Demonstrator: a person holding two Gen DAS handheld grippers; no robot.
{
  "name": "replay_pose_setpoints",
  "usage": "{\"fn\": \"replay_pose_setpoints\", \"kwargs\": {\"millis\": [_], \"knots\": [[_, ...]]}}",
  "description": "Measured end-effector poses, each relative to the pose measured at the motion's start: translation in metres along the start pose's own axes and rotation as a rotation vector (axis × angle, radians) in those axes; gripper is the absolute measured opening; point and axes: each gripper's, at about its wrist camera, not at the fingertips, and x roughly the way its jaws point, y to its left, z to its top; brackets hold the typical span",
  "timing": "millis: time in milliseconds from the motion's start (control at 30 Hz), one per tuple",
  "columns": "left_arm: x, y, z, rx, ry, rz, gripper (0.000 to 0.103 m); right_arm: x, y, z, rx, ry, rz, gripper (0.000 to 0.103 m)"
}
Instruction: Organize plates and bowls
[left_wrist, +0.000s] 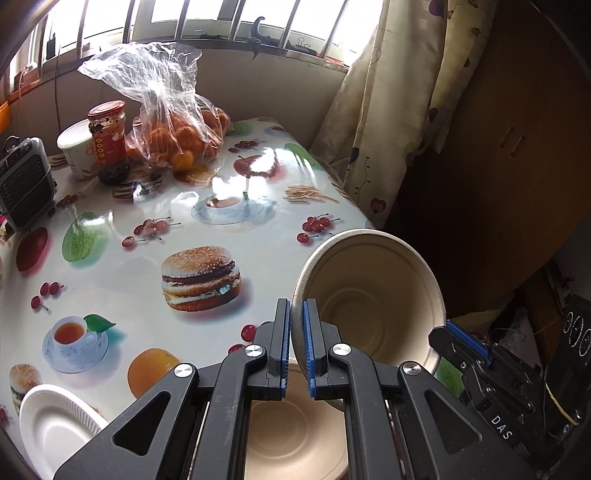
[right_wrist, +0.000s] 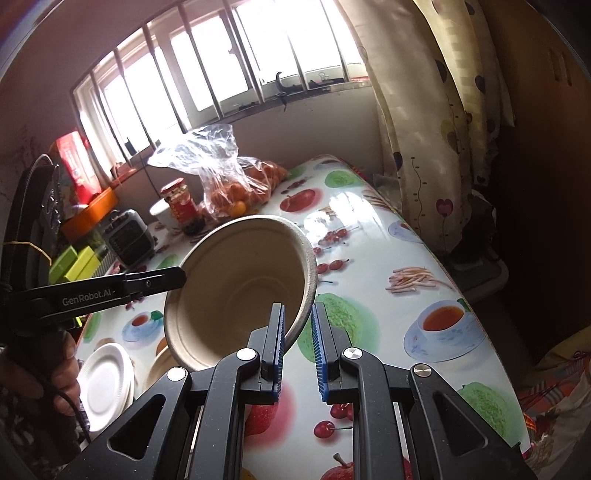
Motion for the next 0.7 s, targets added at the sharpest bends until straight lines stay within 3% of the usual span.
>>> {"fn": "replay_pose_setpoints", "kwargs": {"millis": [700], "knots": [[-0.024, 0.024, -0.027, -0.045, -0.013, 0.013, 0.007, -0.006, 0.026, -0.02, -0.033, 0.021, 0.039, 0.015]]}}
